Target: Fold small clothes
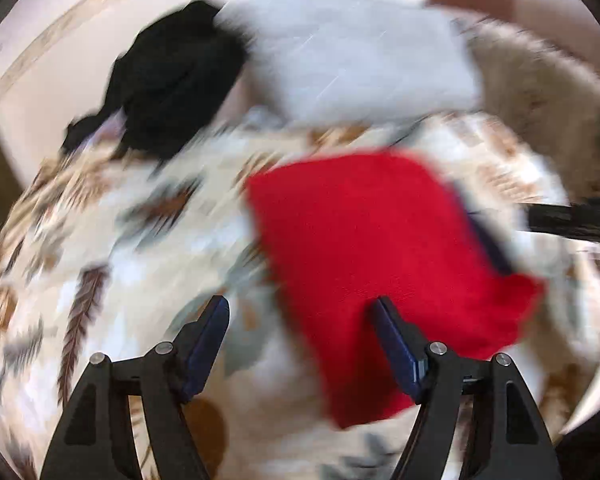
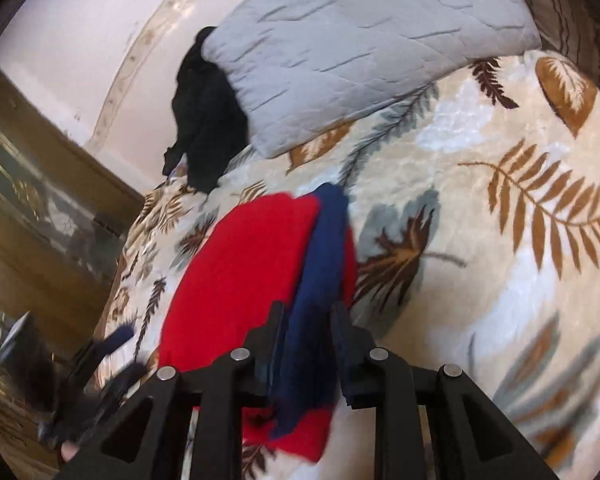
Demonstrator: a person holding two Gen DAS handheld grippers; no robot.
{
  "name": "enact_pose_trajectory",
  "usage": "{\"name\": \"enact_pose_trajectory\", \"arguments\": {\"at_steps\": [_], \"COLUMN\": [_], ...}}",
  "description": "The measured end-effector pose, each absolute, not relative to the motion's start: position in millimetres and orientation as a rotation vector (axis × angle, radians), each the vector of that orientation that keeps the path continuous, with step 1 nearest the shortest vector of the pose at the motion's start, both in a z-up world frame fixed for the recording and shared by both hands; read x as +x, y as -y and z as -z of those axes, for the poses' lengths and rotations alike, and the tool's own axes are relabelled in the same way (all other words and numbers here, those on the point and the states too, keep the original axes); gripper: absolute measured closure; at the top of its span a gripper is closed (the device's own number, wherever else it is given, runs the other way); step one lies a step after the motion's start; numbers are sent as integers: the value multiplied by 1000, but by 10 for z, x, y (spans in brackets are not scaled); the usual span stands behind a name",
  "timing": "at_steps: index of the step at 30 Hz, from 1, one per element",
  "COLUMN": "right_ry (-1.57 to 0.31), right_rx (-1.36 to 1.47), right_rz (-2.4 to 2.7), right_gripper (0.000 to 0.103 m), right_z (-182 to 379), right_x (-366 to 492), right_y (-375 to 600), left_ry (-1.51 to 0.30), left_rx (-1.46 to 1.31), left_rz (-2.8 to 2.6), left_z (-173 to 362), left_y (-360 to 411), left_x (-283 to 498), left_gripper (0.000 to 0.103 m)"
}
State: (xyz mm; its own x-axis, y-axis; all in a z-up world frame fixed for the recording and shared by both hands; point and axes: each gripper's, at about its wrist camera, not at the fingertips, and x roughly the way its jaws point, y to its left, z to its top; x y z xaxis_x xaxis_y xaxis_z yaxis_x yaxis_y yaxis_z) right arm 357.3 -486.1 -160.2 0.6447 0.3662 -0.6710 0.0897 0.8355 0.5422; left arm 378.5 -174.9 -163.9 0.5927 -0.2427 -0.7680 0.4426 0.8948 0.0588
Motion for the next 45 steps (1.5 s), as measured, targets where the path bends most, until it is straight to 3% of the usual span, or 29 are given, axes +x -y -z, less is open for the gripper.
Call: {"name": "enact_pose_trajectory", "arguments": {"at_steps": [4, 9, 16, 20, 22, 25, 35, 39, 45], "right_ry": [-920, -1103, -862, -890, -943, -998, -994, -1137, -1045], "right_rx": [471, 380, 392, 452, 444, 546, 387, 364, 414], "right_rz": [-163, -88, -62, -53, 0, 17, -88, -35, -84], "right_gripper": [76, 76, 76, 76, 75, 75, 74, 75, 75], "right_z": [1662, 2030, 1392, 1564, 1796, 2071, 1674, 2126, 1852], "right_x": [3367, 3441, 3663, 4138, 4325, 4422, 3612, 3460, 3203], "right_y": [4494, 4208, 4278, 4267, 4289, 4441, 4070, 3964, 4000], "left_ry": [-914, -953, -935, -943, -969, -1018, -985, -1042, -932], "left_rx": [186, 154, 85, 104, 116, 46, 224, 286, 301], "left_rz": [388, 422, 397, 394, 409, 420, 346, 353, 347], "left_z": [1917, 1842, 1697, 1778, 1875, 1894, 1842, 2040, 1733], "left_y": [1747, 1737, 1585, 1660, 1689, 1605, 1594, 1658, 1589], "left_x": [3892, 3889, 4070, 4165, 4211, 4260, 3783, 3701, 3500], "left_gripper": [18, 18, 17, 11, 2, 2, 2, 2, 2]}}
